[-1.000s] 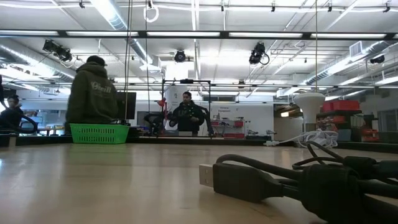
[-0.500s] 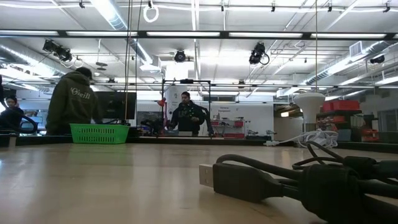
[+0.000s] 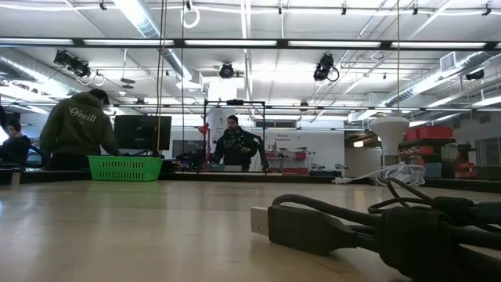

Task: Pick & Place USB Port
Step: Put the pink charger cable into the yellow bin

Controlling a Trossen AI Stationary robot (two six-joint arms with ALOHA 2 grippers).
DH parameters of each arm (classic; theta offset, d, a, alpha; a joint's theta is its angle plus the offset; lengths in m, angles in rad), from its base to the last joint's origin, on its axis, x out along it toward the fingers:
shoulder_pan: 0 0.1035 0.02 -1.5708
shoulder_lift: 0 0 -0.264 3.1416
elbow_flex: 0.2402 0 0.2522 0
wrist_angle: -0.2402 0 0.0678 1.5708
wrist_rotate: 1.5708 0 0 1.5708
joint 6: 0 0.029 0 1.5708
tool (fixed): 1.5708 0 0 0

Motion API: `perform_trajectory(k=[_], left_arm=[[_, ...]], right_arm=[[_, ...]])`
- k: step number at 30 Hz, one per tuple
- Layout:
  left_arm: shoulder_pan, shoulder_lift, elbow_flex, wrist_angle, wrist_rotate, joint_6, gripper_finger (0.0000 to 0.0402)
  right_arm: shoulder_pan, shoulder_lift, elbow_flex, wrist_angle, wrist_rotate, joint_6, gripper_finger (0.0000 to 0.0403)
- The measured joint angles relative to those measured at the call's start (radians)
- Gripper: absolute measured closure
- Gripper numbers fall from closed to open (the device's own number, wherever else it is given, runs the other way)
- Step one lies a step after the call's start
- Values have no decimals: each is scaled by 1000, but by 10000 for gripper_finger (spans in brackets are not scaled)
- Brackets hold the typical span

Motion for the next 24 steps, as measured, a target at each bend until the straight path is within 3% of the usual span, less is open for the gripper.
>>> perform_trajectory(k=[11, 19, 24], left_arm=[[-111, -19, -1, -91, -379, 88, 339], [-156, -19, -1, -133, -470, 90, 346], [-160, -19, -1, -146, -473, 88, 346]], right_arm=[[214, -155, 0, -457, -47, 484, 403], [310, -132, 0, -832, -411, 1025, 403], [323, -47, 0, -953, -581, 1249, 403]])
